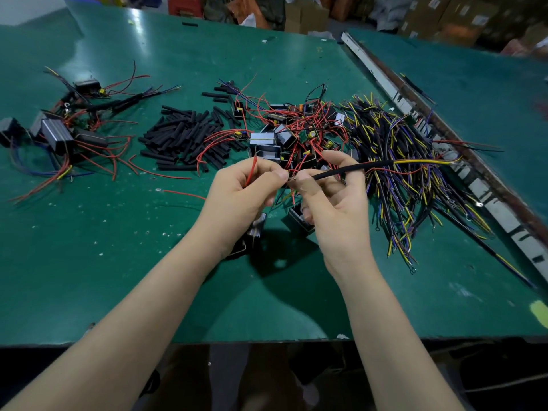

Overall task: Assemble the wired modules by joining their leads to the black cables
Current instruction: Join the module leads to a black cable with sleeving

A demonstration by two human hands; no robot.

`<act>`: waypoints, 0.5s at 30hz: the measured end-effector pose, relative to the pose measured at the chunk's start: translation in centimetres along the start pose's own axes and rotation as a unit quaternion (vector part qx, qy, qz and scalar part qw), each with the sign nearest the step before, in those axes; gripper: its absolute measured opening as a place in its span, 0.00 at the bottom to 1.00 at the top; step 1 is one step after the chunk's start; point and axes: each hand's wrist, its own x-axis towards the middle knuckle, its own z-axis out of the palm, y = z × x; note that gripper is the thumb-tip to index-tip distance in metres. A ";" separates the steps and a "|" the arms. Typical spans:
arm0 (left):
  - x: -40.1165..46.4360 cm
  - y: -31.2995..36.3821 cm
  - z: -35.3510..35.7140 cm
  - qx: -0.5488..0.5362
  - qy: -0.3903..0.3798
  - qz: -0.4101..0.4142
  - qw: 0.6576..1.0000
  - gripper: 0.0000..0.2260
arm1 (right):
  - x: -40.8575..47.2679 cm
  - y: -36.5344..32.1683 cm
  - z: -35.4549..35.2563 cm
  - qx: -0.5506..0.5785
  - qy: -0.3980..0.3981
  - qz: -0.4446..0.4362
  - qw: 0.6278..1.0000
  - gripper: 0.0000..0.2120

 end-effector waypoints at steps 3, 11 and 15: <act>0.1 0.1 -0.1 -0.012 0.003 -0.005 1.000 0.09 | 0.0 0.0 0.0 0.016 -0.020 0.011 1.000 0.16; -0.2 -0.1 -0.2 0.016 -0.010 0.055 0.998 0.05 | 0.2 -0.3 -0.2 0.041 -0.022 0.114 0.992 0.12; -0.4 0.2 -0.2 -0.008 -0.051 0.066 0.997 0.05 | 0.5 -0.7 -0.7 0.154 -0.064 0.229 0.959 0.09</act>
